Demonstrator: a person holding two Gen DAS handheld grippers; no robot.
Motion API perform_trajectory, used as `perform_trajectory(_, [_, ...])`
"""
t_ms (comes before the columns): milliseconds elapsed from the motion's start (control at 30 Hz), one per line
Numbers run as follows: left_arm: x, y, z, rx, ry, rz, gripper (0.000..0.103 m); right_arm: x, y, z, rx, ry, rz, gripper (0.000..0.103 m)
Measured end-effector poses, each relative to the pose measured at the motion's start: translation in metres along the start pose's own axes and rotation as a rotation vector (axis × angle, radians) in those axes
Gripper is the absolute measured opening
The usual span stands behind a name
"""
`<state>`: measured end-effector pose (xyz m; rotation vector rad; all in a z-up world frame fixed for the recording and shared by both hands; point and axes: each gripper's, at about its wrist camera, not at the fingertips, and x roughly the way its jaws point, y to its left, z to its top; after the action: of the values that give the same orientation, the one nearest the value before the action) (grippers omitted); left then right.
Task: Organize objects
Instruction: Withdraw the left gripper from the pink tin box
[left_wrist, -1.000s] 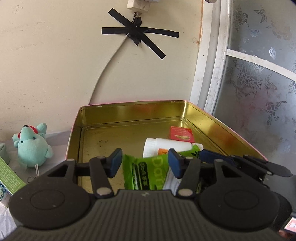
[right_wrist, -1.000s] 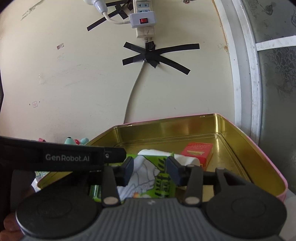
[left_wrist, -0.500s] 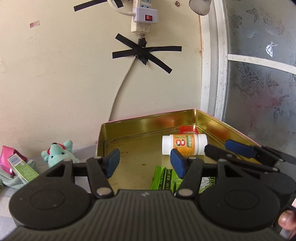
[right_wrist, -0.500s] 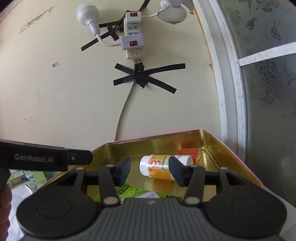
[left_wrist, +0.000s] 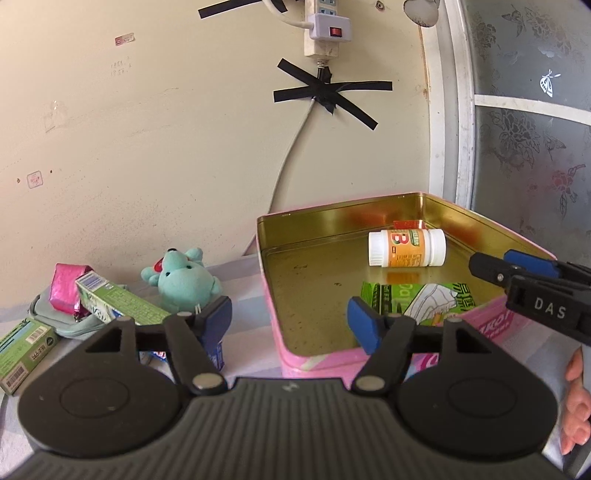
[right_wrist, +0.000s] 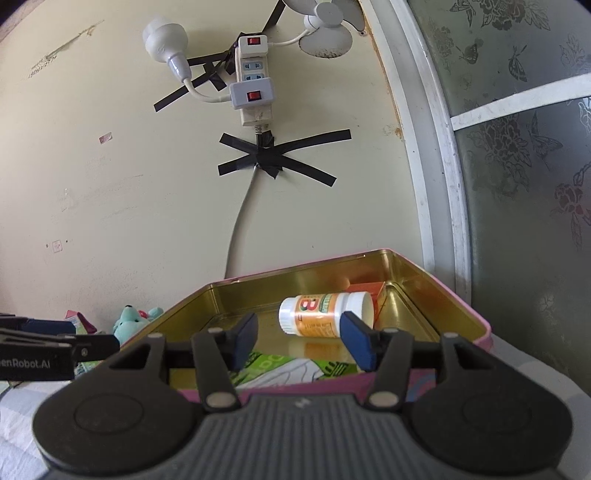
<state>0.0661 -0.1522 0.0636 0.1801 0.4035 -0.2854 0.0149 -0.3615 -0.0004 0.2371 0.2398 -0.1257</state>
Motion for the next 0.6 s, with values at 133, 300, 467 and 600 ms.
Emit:
perform_trajectory(133, [-0.008, 0.012, -0.010, -0.018, 0.008, -0.002, 0.071, -0.024, 0.010, -0.008, -0.012, 0.000, -0.005, 0.053])
perform_trajectory(300, [-0.016, 0.028, -0.021, -0.046, 0.017, 0.004, 0.071, -0.042, 0.023, -0.017, -0.022, 0.044, 0.001, 0.053])
perform_trajectory(467, [-0.020, 0.047, -0.033, -0.065, 0.033, 0.019, 0.071, -0.038, 0.042, -0.027, -0.082, 0.155, 0.027, 0.053])
perform_trajectory(600, [-0.021, 0.065, -0.043, -0.074, 0.056, 0.037, 0.071, -0.020, 0.060, -0.036, -0.117, 0.298, 0.074, 0.053])
